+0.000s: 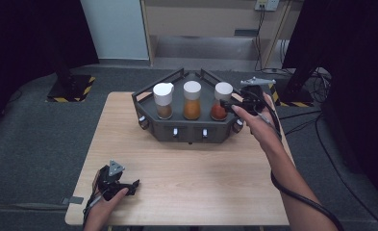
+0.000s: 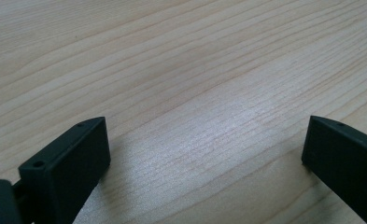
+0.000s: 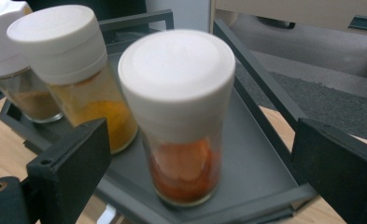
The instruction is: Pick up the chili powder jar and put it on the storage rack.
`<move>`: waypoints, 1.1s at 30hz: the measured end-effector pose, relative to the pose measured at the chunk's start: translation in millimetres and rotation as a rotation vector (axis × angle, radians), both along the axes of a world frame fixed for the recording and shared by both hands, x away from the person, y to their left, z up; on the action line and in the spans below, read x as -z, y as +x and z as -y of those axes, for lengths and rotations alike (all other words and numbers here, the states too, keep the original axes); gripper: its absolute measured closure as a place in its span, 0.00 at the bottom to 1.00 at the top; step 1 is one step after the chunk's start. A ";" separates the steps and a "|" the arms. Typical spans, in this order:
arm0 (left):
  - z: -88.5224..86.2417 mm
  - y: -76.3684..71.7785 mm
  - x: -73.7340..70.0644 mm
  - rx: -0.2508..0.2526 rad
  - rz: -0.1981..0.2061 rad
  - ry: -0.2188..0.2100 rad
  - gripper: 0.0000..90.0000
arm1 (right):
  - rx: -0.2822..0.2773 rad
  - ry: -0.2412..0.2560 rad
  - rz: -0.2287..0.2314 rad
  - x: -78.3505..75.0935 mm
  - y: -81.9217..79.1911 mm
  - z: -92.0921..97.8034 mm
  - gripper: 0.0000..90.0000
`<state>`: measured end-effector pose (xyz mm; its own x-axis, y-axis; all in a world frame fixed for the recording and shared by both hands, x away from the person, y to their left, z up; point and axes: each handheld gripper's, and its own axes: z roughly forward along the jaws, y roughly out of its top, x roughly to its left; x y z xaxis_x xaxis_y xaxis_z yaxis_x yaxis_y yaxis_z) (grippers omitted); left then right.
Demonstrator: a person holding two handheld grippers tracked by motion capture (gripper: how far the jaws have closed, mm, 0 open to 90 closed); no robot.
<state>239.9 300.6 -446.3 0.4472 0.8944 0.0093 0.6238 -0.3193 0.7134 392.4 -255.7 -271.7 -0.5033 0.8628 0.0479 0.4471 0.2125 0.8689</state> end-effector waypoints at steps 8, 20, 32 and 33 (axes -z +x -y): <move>0.0 -0.1 0.1 0.000 0.000 0.000 0.00 | -0.015 0.031 0.011 10.6 -27.6 16.1 0.05; 0.2 -0.2 0.1 -0.002 0.000 -0.001 0.00 | -0.067 -0.011 0.000 43.6 -74.4 14.6 0.05; 0.2 -0.2 0.1 -0.002 0.001 -0.001 0.00 | -0.096 -0.032 -0.020 71.1 -106.4 16.3 0.05; 0.2 -0.2 0.1 -0.002 0.001 0.000 0.00 | -0.096 -0.034 -0.019 72.8 -109.7 16.5 0.05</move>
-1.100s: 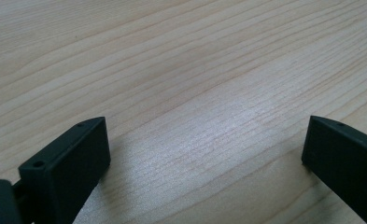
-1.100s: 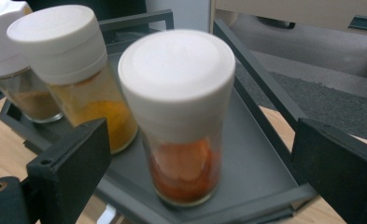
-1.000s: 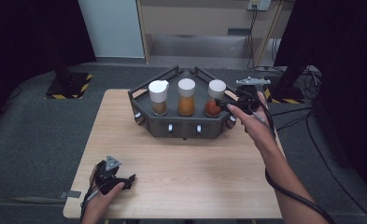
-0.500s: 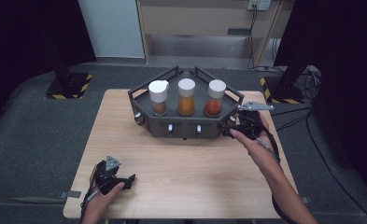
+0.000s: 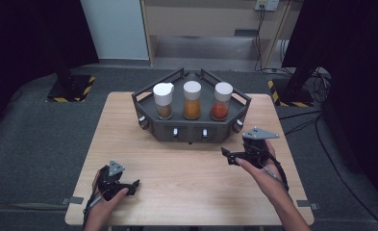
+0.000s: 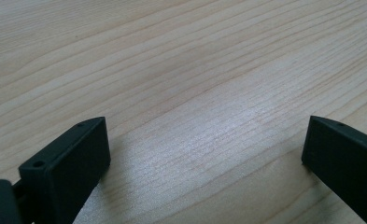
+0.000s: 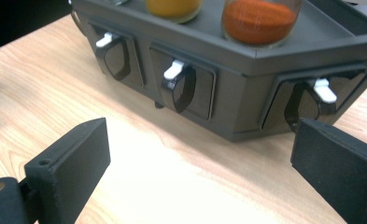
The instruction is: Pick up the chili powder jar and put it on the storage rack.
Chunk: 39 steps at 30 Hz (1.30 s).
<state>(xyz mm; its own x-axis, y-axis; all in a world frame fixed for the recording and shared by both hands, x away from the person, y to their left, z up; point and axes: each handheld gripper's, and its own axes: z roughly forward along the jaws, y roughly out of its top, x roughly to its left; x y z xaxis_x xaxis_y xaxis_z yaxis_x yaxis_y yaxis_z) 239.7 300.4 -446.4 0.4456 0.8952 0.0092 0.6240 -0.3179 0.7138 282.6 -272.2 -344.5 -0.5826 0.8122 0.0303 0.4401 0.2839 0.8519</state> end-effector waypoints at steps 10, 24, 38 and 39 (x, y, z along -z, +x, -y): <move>0.3 -0.3 0.0 -0.002 0.000 0.000 0.00 | -0.020 -0.007 -0.013 19.6 -16.3 -7.3 0.05; 0.5 -0.5 0.0 -0.003 0.000 0.000 0.00 | -0.027 -0.025 -0.063 61.1 -25.0 -24.9 0.05; 0.6 -0.7 0.0 -0.004 0.000 0.000 0.00 | -0.023 -0.094 -0.122 96.4 -19.4 -39.3 0.05; 0.6 -0.7 0.0 -0.004 0.000 0.000 0.00 | -0.022 -0.100 -0.124 98.5 -19.5 -40.4 0.05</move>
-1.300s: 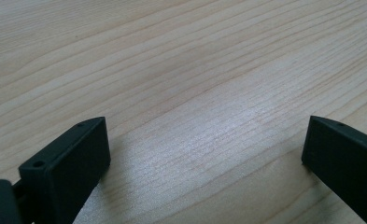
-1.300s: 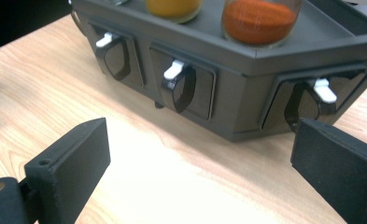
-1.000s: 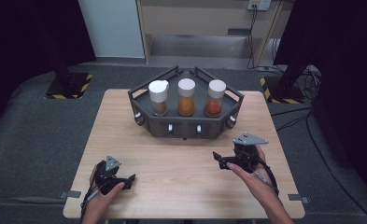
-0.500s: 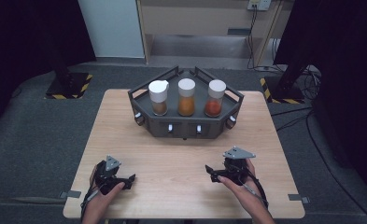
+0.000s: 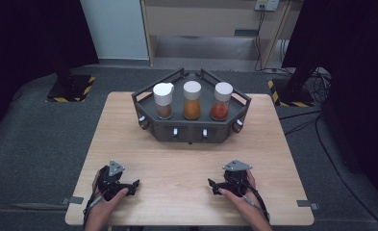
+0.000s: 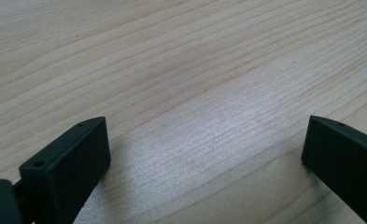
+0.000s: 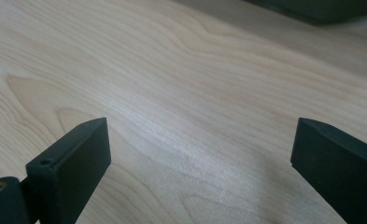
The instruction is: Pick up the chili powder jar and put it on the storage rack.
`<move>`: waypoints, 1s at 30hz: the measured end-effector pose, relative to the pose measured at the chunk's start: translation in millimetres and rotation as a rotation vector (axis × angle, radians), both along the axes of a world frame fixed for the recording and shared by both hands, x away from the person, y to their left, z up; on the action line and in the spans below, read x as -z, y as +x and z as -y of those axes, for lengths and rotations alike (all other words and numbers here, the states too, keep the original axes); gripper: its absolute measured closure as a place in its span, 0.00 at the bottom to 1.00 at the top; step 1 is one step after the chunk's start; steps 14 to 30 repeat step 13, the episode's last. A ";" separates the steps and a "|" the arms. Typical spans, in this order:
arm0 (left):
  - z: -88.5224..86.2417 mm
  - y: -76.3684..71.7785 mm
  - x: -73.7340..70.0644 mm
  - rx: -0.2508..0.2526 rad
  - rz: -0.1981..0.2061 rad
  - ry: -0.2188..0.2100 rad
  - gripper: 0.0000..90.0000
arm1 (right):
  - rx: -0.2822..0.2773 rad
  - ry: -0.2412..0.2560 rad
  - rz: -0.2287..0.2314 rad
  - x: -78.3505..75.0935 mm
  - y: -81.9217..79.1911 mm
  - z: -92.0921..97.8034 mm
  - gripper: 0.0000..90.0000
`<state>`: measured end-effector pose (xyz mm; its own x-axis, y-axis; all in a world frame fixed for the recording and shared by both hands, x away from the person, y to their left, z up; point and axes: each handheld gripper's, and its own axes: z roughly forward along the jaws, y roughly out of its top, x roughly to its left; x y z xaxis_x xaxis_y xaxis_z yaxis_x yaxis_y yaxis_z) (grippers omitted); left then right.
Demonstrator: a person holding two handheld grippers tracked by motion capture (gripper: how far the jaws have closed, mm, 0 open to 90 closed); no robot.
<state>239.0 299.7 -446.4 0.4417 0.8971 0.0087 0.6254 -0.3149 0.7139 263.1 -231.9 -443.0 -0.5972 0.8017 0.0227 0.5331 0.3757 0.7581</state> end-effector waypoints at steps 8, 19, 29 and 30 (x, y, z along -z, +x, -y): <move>0.0 -0.1 0.1 0.000 0.000 0.000 0.00 | -0.004 -0.028 -0.026 5.5 1.1 -3.9 0.04; 0.0 0.0 0.0 0.000 0.000 0.000 0.00 | -0.008 -0.045 -0.024 4.9 1.0 -6.9 0.04; 0.0 0.0 0.0 0.000 0.000 0.000 0.00 | -0.008 -0.045 -0.024 4.9 1.0 -6.9 0.04; 0.0 0.0 0.0 0.000 0.000 0.000 0.00 | -0.008 -0.045 -0.024 4.9 1.0 -6.9 0.04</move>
